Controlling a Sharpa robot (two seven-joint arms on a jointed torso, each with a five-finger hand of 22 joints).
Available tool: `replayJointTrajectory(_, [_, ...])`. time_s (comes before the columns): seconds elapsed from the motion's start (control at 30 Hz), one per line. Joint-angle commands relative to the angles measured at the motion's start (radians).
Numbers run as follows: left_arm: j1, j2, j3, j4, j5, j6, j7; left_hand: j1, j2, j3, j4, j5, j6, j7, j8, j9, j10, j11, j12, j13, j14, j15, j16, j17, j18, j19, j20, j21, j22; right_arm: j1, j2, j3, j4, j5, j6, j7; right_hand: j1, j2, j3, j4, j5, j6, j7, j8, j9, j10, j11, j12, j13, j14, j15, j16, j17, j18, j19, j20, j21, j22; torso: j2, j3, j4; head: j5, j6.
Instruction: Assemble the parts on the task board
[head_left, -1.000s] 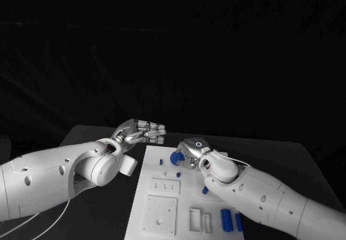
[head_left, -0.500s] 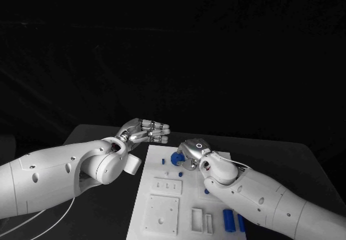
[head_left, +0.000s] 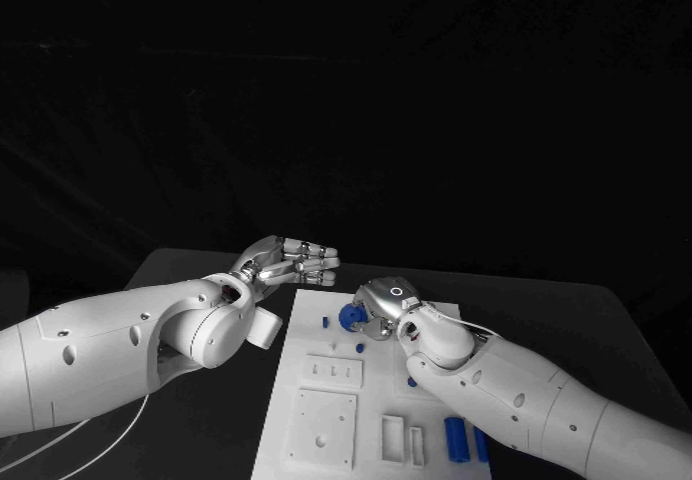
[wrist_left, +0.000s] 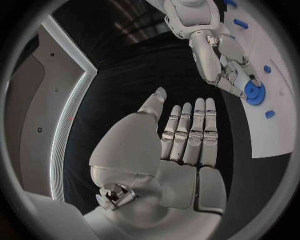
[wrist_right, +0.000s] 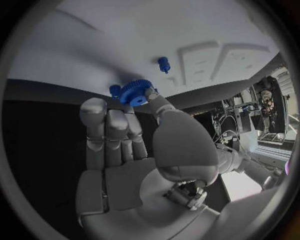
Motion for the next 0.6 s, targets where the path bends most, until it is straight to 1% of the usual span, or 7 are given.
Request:
replayJointTrajectory(0.03, [0.0, 0.0, 0.001, 0.003, -0.004, 0.014, 0.005, 0.002, 0.006, -0.001, -0.004, -0.003, -0.003, 0.004, 0.003, 0.002, -0.003, -0.002, 0.004, 0.002, -0.003, 0.004, -0.001, 0.001, -0.001, 0.006, 0.002, 0.006, -0.001, -0.006, -0.002, -0.005, -0.007, 0.002, 0.036, 0.007, -0.001, -0.009, -0.005, 0.005, 0.005, -0.008, 0.0, 0.003, 0.0, -0.009, -0.001, -0.006, -0.002, -0.002, -0.006, -0.006, 0.0, 0.001, 0.05, -0.006, 0.0, 0.003, 0.0, 0.0004, -0.001, 0.001, -0.002])
replayJointTrajectory(0.33, [0.0, -0.002, 0.001, 0.003, -0.004, 0.015, 0.004, 0.002, 0.006, -0.001, -0.004, -0.003, -0.003, 0.004, 0.003, 0.002, -0.003, -0.002, 0.004, 0.002, -0.003, 0.004, -0.001, 0.001, -0.001, 0.006, 0.002, 0.006, -0.001, -0.009, -0.006, -0.006, -0.003, 0.005, 0.035, 0.007, 0.0, -0.009, -0.013, 0.01, 0.007, -0.006, -0.001, 0.003, 0.0, -0.009, -0.002, -0.006, -0.003, -0.002, -0.007, -0.008, 0.0, 0.001, 0.05, -0.007, -0.001, 0.005, 0.0, 0.0014, -0.0007, -0.001, -0.003])
replayJointTrajectory(0.5, [0.0, -0.002, 0.001, 0.003, -0.004, 0.016, 0.003, 0.002, 0.006, -0.001, -0.004, -0.003, -0.003, 0.004, 0.003, 0.002, -0.003, -0.002, 0.004, 0.002, -0.003, 0.004, -0.001, 0.001, -0.001, 0.006, 0.002, 0.006, -0.001, -0.01, -0.006, -0.006, -0.005, 0.006, 0.032, 0.006, 0.0, -0.011, -0.017, 0.013, 0.007, -0.012, 0.0, 0.003, 0.0, -0.011, -0.001, -0.008, -0.005, -0.002, -0.007, -0.009, 0.0, 0.002, 0.05, -0.007, -0.003, 0.005, 0.0, 0.0014, -0.0007, -0.002, -0.002])
replayJointTrajectory(0.6, [0.0, -0.002, 0.001, 0.004, -0.004, 0.015, 0.003, 0.003, 0.005, -0.002, -0.006, -0.003, -0.005, 0.005, 0.003, 0.001, -0.005, -0.002, 0.004, 0.002, -0.004, 0.005, -0.001, 0.001, -0.001, 0.006, 0.003, 0.006, -0.001, -0.01, -0.006, -0.006, -0.008, 0.009, 0.027, 0.005, 0.0, -0.014, -0.022, 0.018, 0.006, -0.025, 0.004, 0.003, 0.0, -0.014, 0.0, -0.012, -0.008, -0.001, -0.005, -0.01, 0.001, 0.003, 0.05, -0.005, -0.003, 0.006, 0.0, 0.0008, -0.0013, -0.003, -0.002])
